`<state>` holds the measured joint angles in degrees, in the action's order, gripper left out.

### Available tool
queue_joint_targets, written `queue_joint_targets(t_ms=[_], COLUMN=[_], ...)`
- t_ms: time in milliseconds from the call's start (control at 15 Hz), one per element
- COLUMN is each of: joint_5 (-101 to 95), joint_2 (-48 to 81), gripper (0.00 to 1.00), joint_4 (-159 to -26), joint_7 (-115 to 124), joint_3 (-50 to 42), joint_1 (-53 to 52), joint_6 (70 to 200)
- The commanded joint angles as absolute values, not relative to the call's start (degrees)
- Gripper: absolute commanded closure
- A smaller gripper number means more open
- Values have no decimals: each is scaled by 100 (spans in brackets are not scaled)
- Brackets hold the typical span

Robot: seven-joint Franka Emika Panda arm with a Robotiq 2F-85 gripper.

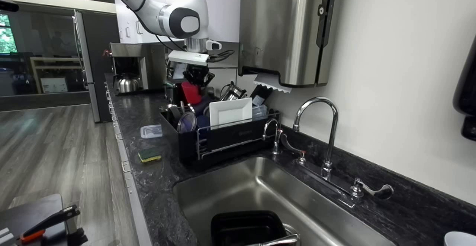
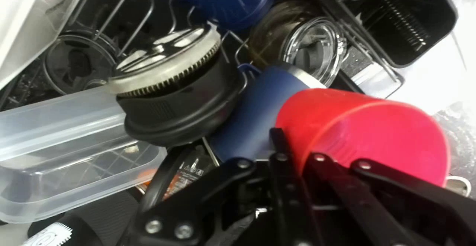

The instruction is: Put the red cup on the dish rack

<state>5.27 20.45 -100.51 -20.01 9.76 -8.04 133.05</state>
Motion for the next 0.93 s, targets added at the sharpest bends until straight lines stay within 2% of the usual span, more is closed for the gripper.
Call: queue_joint_targets(t_ms=[0,400,867], joint_5=[251,76,-292], joint_2=[2400,2390,1994], gripper=[99,99,99], joint_4=[-9810,-9892,-10243], joint_7=[-2020,-1929,-1825], joint_3=[931,864,788], joint_1=[-739,-724,-701], joint_6=[13517,13394,12669])
